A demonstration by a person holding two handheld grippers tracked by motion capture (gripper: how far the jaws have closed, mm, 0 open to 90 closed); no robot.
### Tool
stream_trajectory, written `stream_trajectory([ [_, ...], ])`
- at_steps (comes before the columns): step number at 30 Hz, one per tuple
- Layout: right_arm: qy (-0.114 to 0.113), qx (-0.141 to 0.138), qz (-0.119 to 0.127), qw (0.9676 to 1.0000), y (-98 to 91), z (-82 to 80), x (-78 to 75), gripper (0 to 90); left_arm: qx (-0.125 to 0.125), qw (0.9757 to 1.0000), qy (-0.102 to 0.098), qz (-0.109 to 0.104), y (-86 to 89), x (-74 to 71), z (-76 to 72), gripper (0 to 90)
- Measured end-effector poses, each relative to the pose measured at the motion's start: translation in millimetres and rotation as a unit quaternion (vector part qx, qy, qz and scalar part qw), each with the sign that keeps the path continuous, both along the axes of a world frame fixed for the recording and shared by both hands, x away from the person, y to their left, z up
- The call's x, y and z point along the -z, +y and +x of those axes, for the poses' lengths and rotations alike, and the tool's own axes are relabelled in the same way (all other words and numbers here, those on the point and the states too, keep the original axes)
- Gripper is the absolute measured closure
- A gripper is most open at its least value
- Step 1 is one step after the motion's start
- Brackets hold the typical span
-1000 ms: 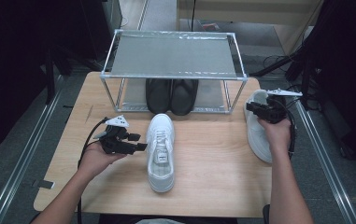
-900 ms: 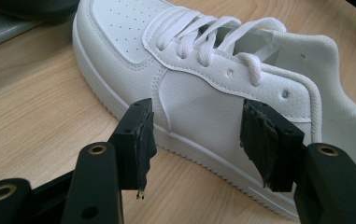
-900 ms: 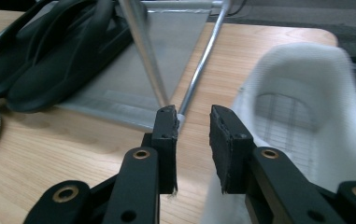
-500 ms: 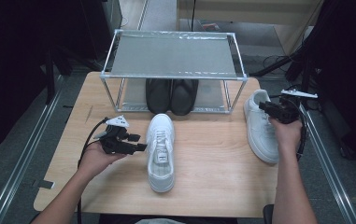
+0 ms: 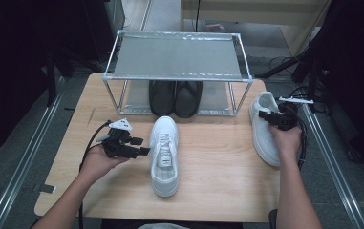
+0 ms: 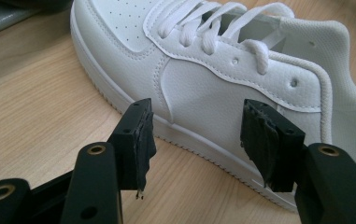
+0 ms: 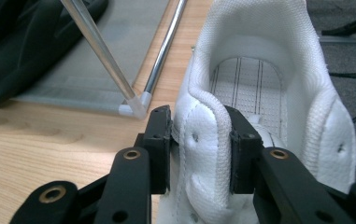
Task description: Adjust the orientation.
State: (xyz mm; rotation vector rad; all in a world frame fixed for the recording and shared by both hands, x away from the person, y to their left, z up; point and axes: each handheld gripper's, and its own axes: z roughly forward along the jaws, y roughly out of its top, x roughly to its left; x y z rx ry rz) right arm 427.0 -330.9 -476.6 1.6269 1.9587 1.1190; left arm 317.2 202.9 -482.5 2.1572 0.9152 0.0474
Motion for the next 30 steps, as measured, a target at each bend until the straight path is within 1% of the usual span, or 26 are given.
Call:
stream_trajectory([
  [3,-0.004,0.001,0.006,1.0000,-0.4,-0.3,1.0,71.9,0.002,1.0000,0.000,0.001,-0.9,0.4,-0.1,44.4],
  [5,-0.004,-0.001,0.019,0.9998,-3.1,-0.8,0.2,76.0,0.002,1.0000,-0.002,0.001,-1.3,-0.1,-0.7,44.4],
  [7,0.001,0.001,0.030,0.9996,-5.4,-1.1,-1.5,77.9,0.002,1.0000,-0.004,-0.001,-1.2,-1.1,-1.2,44.3],
  [8,0.004,0.003,0.030,0.9995,-5.6,-1.6,-3.0,78.4,0.003,1.0000,-0.005,-0.001,-0.9,-1.3,-1.2,44.3],
  [13,0.003,0.005,0.016,0.9999,-2.3,-6.1,-10.0,81.2,0.001,1.0000,-0.005,-0.003,0.6,-1.6,-0.6,44.3],
  [16,0.004,0.001,0.028,0.9996,-1.7,-10.7,-15.6,82.0,-0.001,1.0000,-0.006,-0.006,0.8,-2.5,-0.6,44.2],
  [20,0.001,-0.007,0.033,0.9994,0.8,-19.3,-22.3,82.4,-0.001,0.9999,-0.008,-0.008,1.0,-3.7,0.7,43.3],
  [21,0.001,-0.010,0.033,0.9994,2.0,-22.0,-23.3,82.4,0.000,0.9999,-0.009,-0.008,1.0,-4.2,1.1,43.1],
  [26,0.009,-0.022,0.011,0.9996,8.3,-36.9,-26.6,82.4,0.002,0.9998,-0.013,-0.014,1.5,-6.4,3.1,42.3],
  [28,0.011,-0.025,0.006,0.9996,10.1,-43.2,-27.4,82.4,-0.001,0.9997,-0.014,-0.021,2.5,-6.6,4.2,42.1],
  [30,0.012,-0.026,0.008,0.9996,11.3,-49.4,-28.5,82.4,0.000,0.9997,-0.013,-0.021,2.5,-7.4,6.2,42.0],
])
